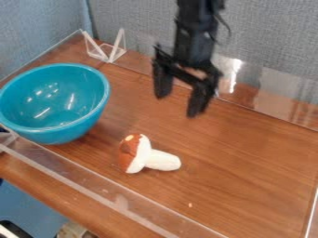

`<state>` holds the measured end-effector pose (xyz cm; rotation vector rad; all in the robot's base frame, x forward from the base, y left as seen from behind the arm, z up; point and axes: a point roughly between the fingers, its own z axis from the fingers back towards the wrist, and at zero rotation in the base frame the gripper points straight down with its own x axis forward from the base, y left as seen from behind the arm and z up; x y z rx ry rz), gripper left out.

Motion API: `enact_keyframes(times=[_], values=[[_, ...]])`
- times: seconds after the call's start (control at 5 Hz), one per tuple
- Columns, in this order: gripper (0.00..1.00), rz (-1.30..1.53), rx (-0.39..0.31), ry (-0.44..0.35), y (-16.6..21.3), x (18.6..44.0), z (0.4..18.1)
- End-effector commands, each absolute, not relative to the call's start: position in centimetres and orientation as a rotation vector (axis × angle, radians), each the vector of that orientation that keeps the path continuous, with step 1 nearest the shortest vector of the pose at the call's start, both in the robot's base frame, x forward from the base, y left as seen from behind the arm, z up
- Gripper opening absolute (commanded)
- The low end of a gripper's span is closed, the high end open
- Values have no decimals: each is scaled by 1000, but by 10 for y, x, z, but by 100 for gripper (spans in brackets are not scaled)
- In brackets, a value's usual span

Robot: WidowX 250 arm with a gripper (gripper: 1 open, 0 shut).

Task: Put the mushroom in the blue bowl

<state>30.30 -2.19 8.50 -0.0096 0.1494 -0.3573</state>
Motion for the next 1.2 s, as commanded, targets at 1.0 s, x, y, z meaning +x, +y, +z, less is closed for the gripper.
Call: enact_keyframes(times=[1.0], values=[[100,-761,13,135,1,282,63]])
